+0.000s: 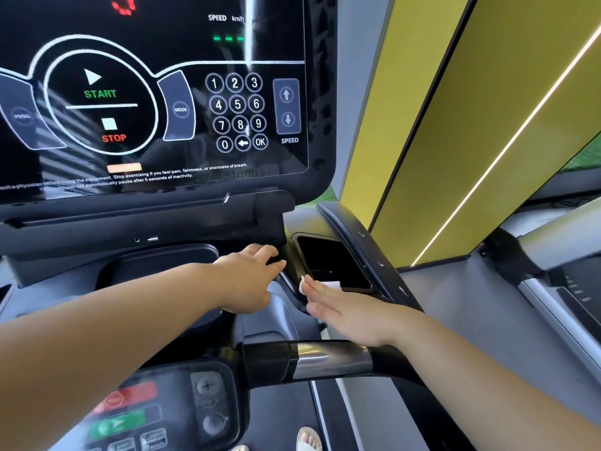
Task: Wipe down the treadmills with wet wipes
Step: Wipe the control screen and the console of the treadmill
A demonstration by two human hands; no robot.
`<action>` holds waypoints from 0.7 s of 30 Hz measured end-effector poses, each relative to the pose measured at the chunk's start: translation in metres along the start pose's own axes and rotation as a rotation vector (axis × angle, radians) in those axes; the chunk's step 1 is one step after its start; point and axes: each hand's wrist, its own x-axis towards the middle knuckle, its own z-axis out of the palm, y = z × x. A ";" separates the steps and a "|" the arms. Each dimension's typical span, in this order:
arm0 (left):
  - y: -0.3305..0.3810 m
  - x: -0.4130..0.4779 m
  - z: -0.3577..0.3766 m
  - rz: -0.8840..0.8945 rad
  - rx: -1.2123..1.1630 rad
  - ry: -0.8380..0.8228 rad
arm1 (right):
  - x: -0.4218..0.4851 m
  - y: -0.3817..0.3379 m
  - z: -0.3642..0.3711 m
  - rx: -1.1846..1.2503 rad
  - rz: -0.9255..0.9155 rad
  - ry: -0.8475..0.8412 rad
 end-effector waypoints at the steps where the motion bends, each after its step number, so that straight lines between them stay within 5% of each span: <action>1: 0.001 0.001 -0.002 0.002 0.016 -0.011 | -0.004 -0.002 -0.002 -0.019 0.009 -0.001; 8: 0.000 0.003 -0.001 0.007 0.055 -0.012 | 0.015 -0.030 0.023 0.017 0.097 0.128; 21: 0.012 0.007 0.000 -0.056 0.038 0.038 | -0.001 -0.013 0.030 0.163 0.063 0.117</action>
